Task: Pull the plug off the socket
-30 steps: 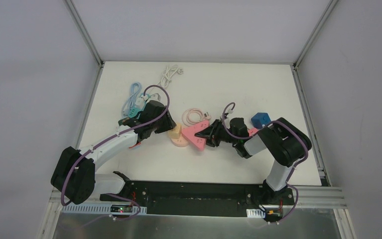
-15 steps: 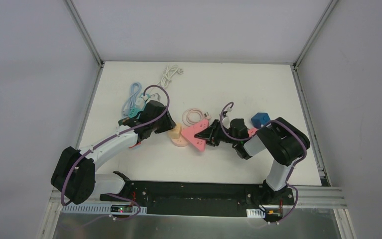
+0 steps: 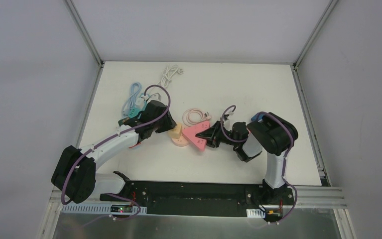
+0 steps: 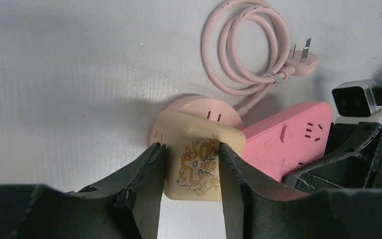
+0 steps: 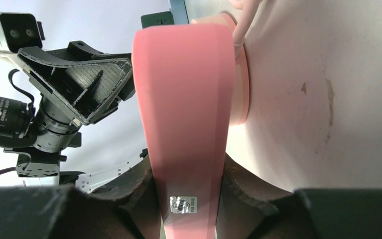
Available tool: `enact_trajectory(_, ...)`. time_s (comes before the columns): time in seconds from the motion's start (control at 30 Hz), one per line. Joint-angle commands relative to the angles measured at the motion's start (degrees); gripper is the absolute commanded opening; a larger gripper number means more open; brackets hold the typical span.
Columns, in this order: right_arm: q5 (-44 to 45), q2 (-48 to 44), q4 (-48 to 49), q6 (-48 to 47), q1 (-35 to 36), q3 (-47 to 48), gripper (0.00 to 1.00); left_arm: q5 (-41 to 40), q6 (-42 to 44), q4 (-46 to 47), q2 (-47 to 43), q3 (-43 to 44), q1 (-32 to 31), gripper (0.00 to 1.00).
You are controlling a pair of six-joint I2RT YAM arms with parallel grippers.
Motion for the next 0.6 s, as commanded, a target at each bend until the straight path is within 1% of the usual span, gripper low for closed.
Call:
enact_trajectory(0.0, -1.74, -3.65, 0.30, -6.63, 0.69, 0.68, 0.00, 2.00, 2.23, -18.92, 6.38, -5.65, -2.54, 0.41)
enact_trajectory(0.13, -0.69, -9.18, -11.52, -19.57, 1.01, 0.59, 0.00, 1.89, 2.29, -19.01, 6.76, -5.52, -2.64, 0.41)
enact_trajectory(0.17, -0.45, -10.22, -13.00, -22.32, 1.09, 0.48, 0.00, 1.88, 2.28, -18.96, 6.92, -5.40, -2.66, 0.41)
enact_trajectory(0.27, -0.56, -12.88, -13.10, -23.88, 1.43, 0.23, 0.00, 1.62, 2.27, -19.24, 7.24, -5.12, -2.73, 0.41)
enact_trajectory(0.33, 0.00, -14.35, -14.94, -23.37, 1.59, 0.80, 0.00, 1.42, 2.32, -19.33, 7.41, -4.90, -2.82, 0.41)
enact_trajectory(0.4, 0.60, -14.57, -16.37, -20.67, 1.47, 1.70, 0.00, 1.31, 2.53, -19.50, 7.67, -4.71, -2.82, 0.41)
enact_trajectory(0.5, 1.71, -12.22, -16.59, -12.89, 0.83, 3.02, 0.00, 1.16, 2.62, -19.55, 8.02, -4.60, -3.06, 0.41)
enact_trajectory(0.57, 1.44, -9.40, -14.53, -7.05, 0.42, 3.83, 0.00, 1.02, 2.67, -19.55, 8.20, -4.66, -3.24, 0.41)
